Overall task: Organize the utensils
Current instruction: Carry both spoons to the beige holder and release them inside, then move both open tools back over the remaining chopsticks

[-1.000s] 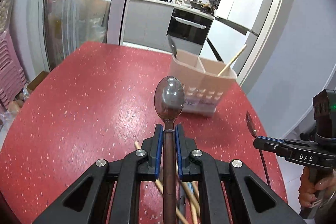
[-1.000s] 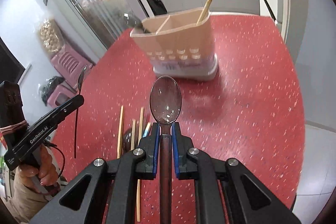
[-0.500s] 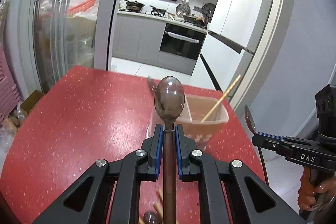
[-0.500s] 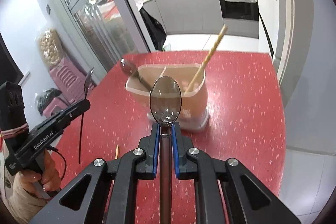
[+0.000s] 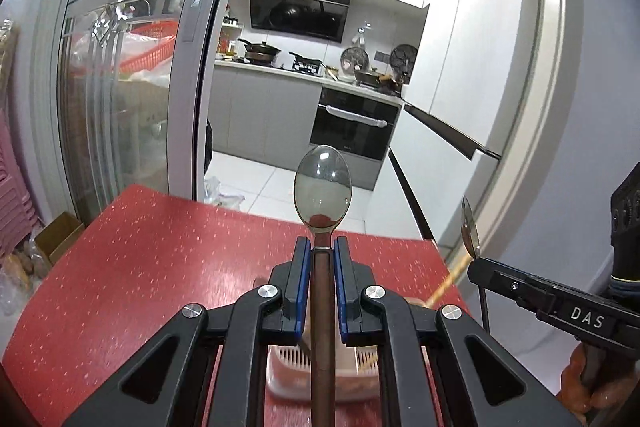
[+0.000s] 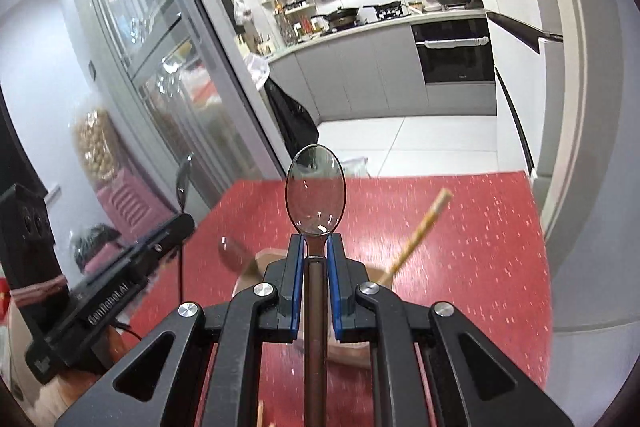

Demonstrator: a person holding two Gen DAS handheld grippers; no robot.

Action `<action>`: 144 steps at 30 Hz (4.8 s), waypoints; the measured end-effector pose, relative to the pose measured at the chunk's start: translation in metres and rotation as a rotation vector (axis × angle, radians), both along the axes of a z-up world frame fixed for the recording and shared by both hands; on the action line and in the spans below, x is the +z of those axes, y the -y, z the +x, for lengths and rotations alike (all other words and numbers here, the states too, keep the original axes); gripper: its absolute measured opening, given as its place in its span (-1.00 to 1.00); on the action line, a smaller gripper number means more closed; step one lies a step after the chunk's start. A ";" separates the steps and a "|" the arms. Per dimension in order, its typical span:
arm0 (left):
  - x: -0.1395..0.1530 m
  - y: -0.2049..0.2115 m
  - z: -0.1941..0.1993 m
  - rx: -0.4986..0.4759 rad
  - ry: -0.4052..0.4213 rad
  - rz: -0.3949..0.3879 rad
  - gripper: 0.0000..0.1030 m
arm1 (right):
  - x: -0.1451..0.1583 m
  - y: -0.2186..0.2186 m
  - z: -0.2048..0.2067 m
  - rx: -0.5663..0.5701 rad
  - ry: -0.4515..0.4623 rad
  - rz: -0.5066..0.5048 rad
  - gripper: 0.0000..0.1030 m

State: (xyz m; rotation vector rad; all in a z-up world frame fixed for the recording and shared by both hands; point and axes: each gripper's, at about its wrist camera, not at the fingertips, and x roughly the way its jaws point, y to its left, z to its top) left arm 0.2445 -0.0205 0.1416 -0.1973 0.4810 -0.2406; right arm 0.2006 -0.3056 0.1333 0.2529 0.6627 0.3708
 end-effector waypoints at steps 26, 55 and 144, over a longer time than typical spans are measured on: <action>-0.056 0.033 0.038 0.078 0.089 0.130 -0.29 | -0.062 -0.025 0.047 -0.068 0.176 -0.113 -0.76; -0.066 0.022 -0.030 0.023 -0.081 0.201 -0.28 | -0.061 -0.015 -0.004 -0.017 0.090 -0.112 0.04; -0.191 -0.059 -0.148 0.099 -0.625 0.163 1.00 | -0.189 -0.135 -0.144 0.201 -0.470 -0.486 -0.62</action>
